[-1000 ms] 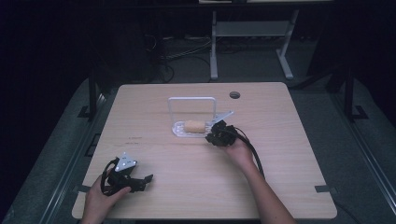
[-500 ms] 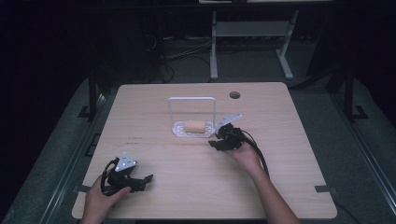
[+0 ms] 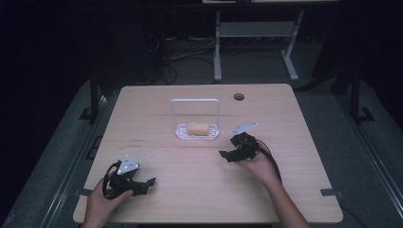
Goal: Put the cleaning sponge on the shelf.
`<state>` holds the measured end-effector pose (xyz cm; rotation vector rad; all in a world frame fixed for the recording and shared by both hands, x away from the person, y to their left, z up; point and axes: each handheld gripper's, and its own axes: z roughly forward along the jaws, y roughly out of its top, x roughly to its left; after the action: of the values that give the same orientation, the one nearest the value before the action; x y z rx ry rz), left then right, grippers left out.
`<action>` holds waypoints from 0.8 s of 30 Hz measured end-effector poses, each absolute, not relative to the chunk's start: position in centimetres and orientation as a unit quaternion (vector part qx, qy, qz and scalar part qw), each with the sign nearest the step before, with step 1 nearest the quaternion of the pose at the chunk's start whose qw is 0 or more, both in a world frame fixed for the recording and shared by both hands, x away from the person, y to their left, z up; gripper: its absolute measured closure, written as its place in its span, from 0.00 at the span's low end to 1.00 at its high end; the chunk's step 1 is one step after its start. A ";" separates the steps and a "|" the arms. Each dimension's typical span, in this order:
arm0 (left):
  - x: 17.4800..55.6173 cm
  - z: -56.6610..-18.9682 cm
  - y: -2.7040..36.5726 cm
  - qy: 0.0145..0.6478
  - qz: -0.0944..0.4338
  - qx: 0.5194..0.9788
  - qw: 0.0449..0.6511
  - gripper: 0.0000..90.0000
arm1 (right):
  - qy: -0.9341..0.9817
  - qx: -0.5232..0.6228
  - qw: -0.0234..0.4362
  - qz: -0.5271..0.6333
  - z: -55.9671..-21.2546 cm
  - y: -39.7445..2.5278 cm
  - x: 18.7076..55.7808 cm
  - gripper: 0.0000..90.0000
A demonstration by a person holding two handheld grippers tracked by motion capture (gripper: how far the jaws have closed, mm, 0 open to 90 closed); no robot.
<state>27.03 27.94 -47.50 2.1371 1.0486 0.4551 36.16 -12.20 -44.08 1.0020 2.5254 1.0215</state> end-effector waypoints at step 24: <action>27.0 -47.5 27.9 0.404 0.177 0.825 0.352 0.14 | 0.846 0.368 0.143 0.359 -45.1 -16.7 31.9 0.15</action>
<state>27.04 27.94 -47.52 2.1353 1.0461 0.4575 31.88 -16.68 -45.05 1.0600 2.4402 1.0346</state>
